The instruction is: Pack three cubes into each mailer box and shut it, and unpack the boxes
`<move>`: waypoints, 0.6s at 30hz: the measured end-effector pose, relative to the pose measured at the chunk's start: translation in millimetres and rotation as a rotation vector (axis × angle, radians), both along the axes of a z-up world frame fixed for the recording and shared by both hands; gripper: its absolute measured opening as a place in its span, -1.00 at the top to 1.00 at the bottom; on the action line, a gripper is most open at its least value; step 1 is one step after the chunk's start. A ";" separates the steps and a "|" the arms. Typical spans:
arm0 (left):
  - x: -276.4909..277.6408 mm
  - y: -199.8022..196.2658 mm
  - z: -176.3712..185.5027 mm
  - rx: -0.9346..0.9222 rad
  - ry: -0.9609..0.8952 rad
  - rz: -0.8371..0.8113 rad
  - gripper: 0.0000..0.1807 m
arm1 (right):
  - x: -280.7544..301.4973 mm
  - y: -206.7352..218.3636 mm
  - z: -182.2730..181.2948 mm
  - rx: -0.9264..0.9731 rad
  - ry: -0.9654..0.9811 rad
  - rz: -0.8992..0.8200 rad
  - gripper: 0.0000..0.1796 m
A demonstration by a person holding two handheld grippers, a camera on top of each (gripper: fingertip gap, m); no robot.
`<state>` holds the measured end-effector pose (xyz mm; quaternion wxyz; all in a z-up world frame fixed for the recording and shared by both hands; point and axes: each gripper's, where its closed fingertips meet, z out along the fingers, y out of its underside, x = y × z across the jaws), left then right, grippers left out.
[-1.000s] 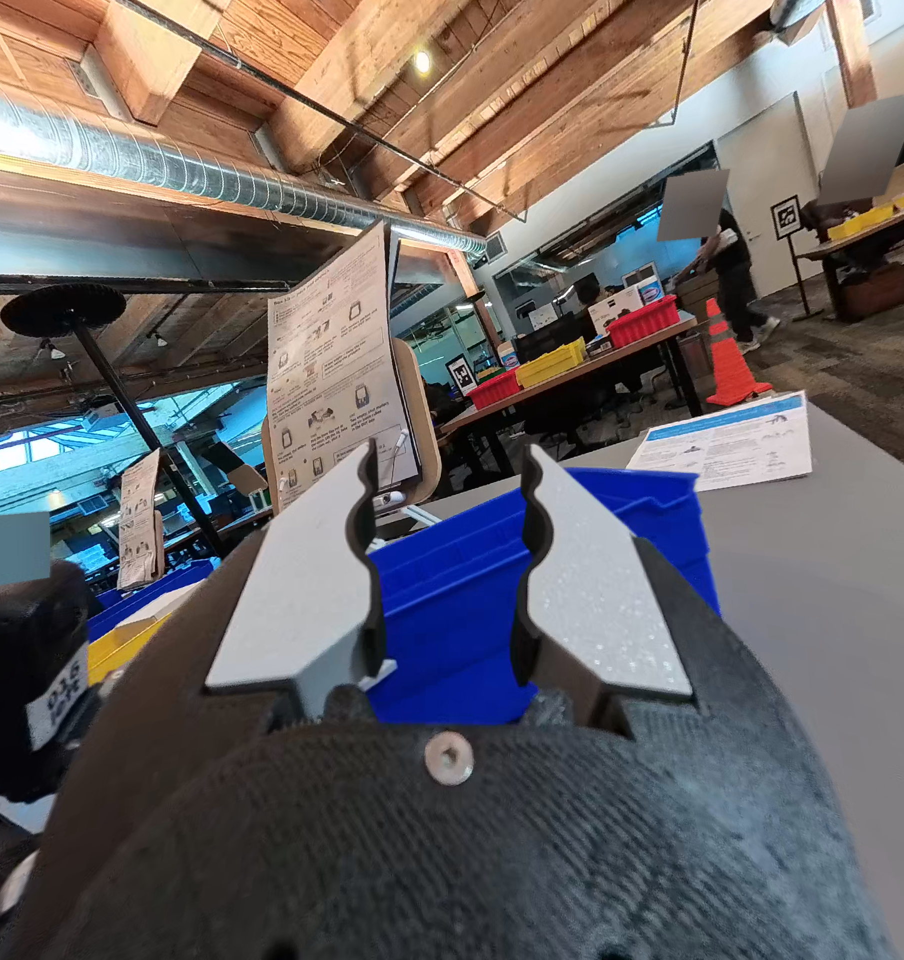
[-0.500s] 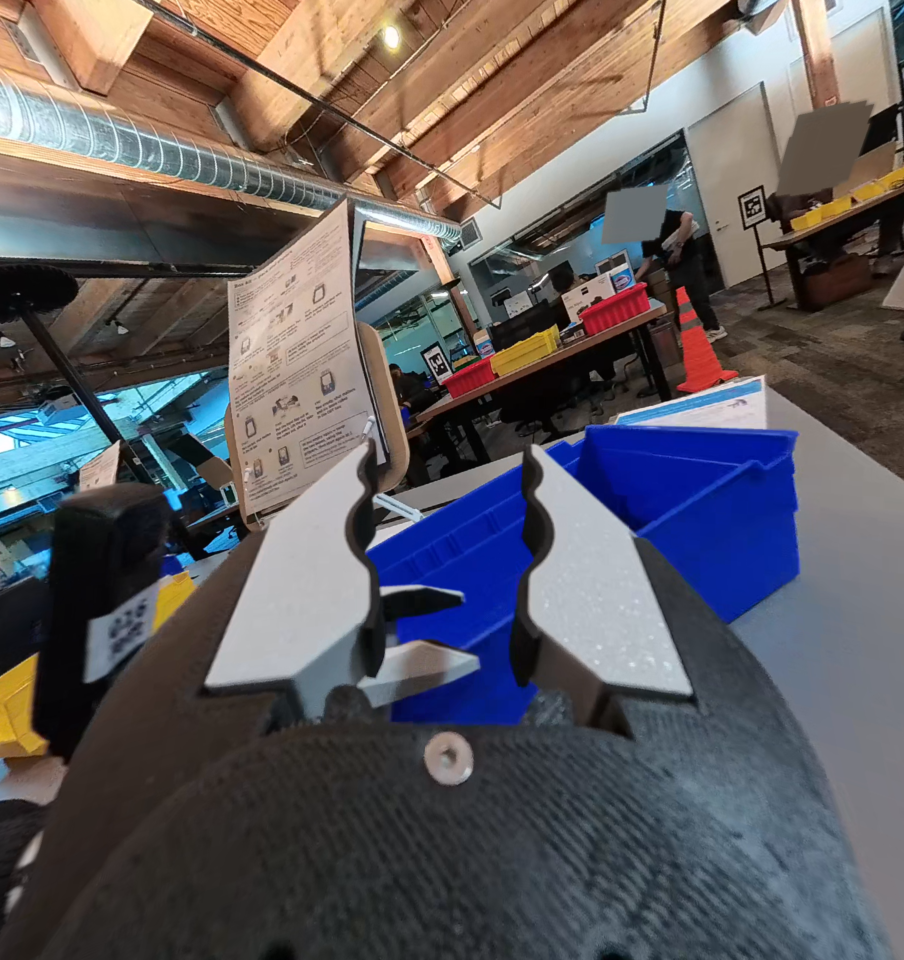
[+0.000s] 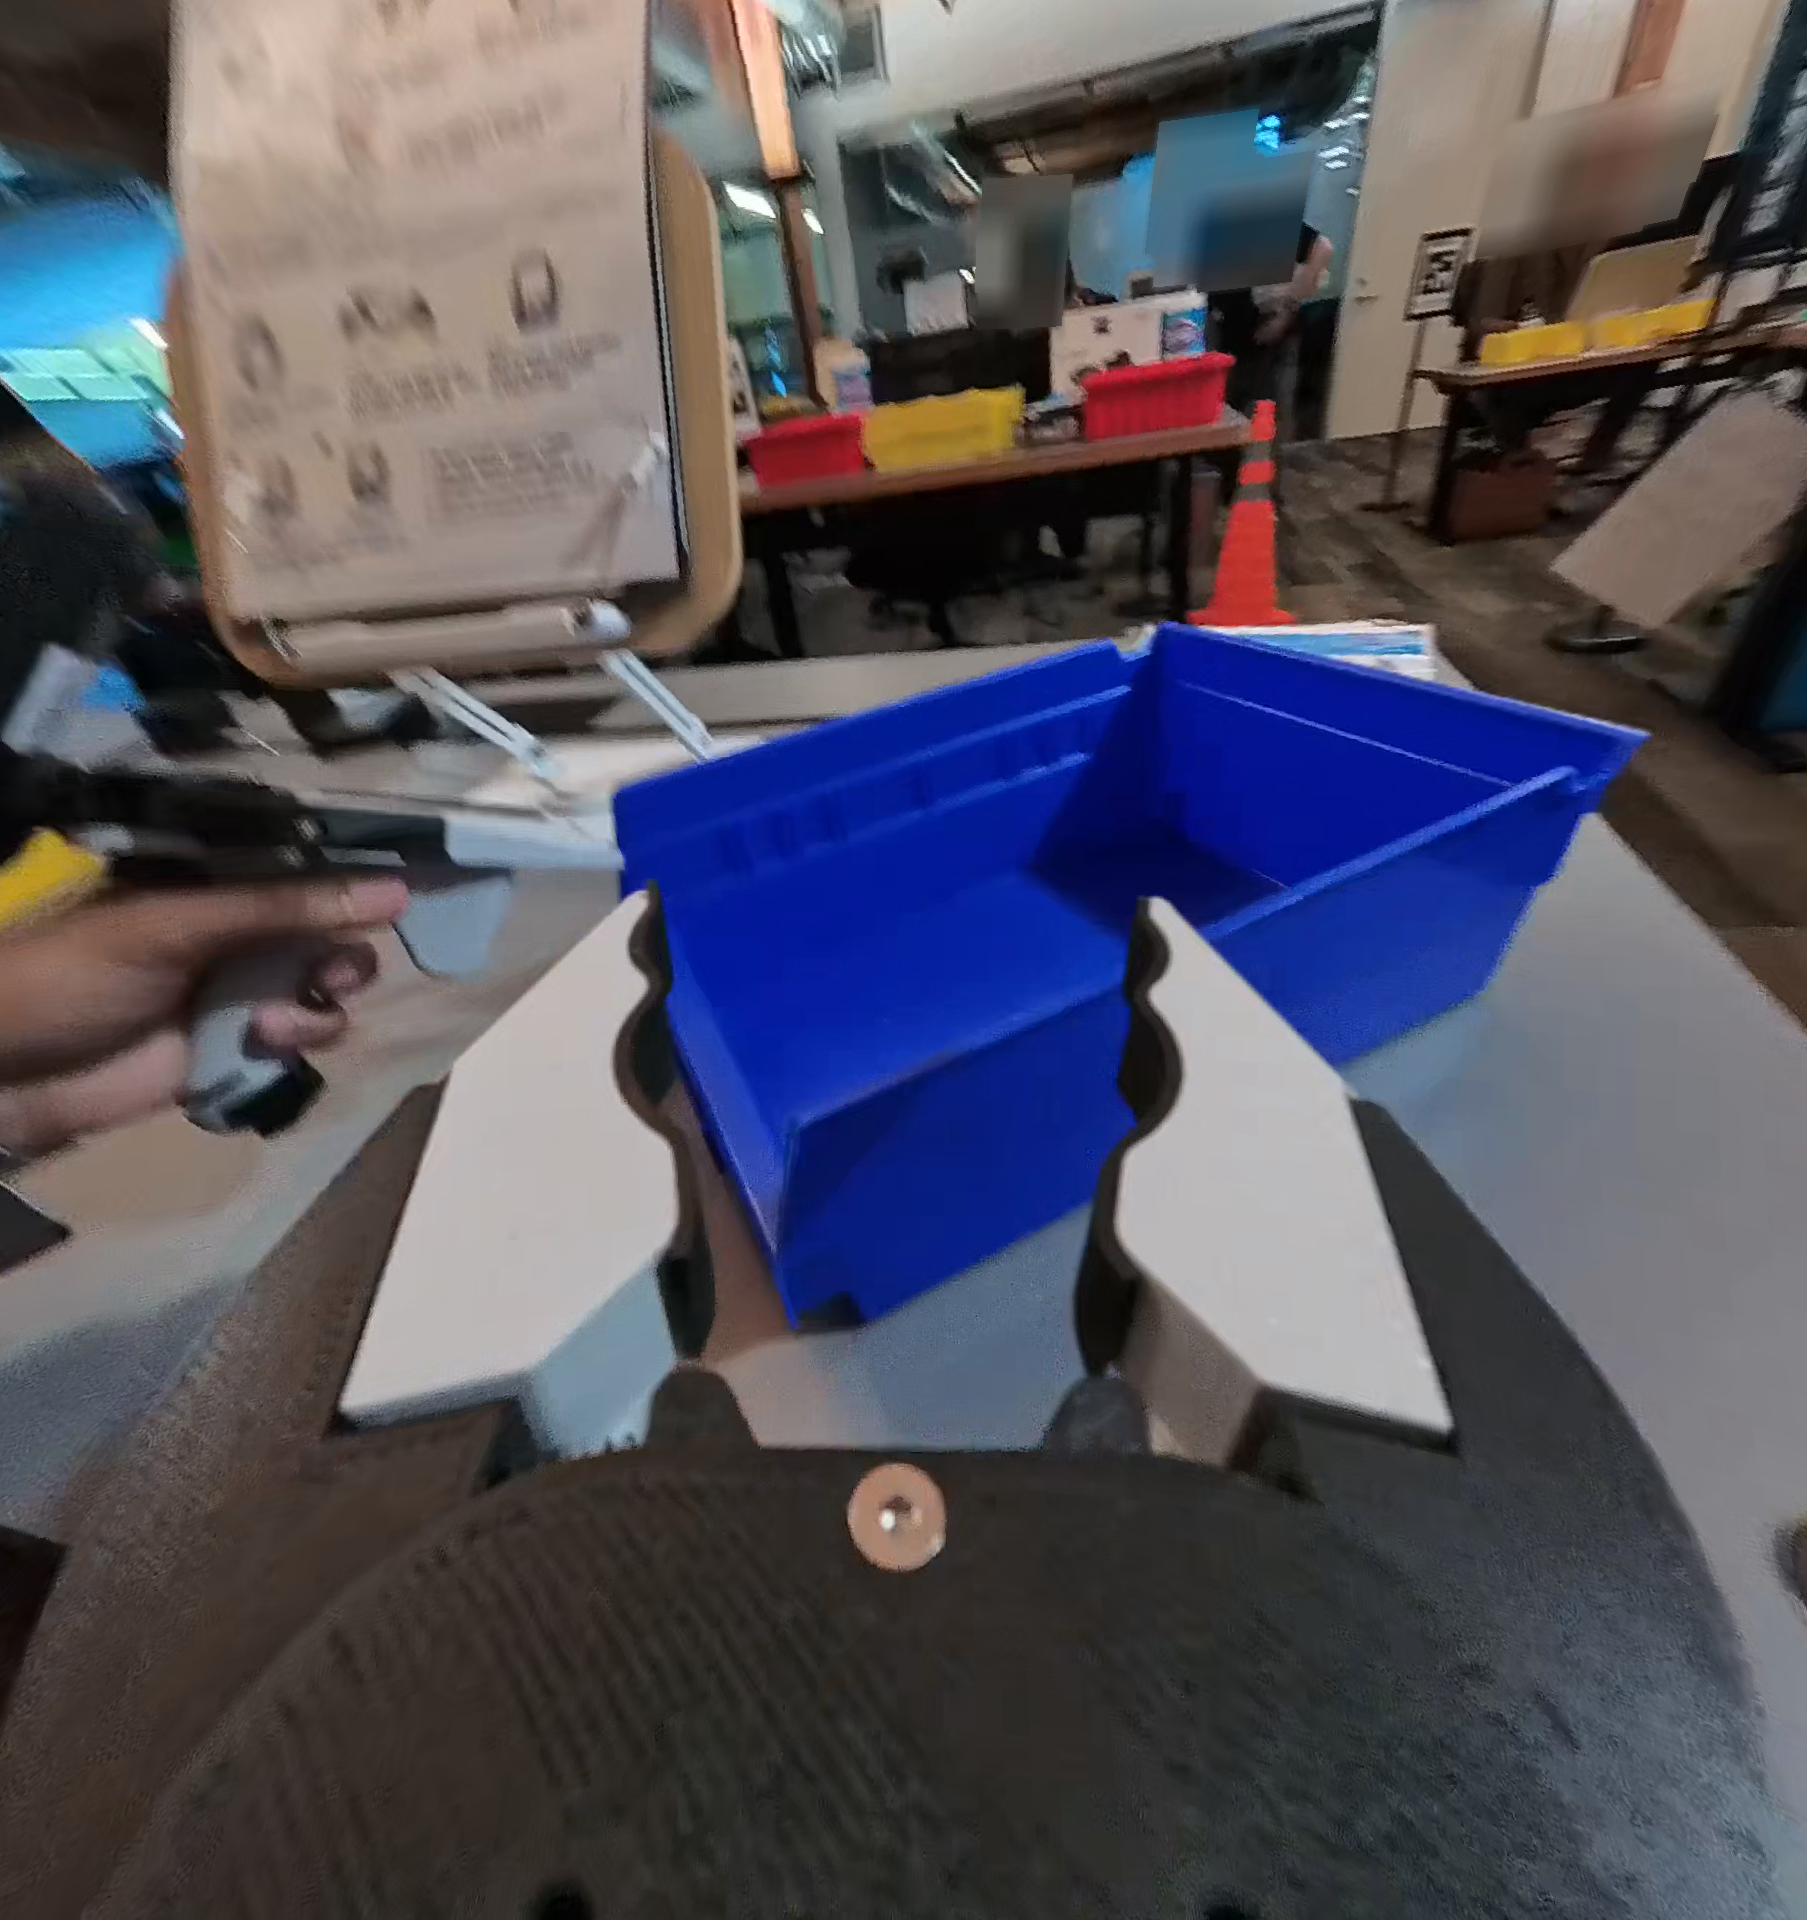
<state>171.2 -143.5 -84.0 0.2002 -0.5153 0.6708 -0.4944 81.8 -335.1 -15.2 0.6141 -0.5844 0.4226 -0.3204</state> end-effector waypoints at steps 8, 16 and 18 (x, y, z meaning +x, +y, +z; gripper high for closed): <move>-9.5 -47.6 -22.7 0.133 0.026 -0.246 0.26 | -13.8 -8.3 -54.8 -0.309 0.154 -0.154 -0.10; -61.9 -107.8 -24.2 0.209 -0.038 -0.521 0.54 | -12.6 -62.7 -81.7 -0.207 0.308 -0.178 0.36; -79.0 -124.7 -26.0 0.249 -0.074 -0.613 0.53 | -5.8 -87.3 -84.6 -0.178 0.332 -0.206 0.48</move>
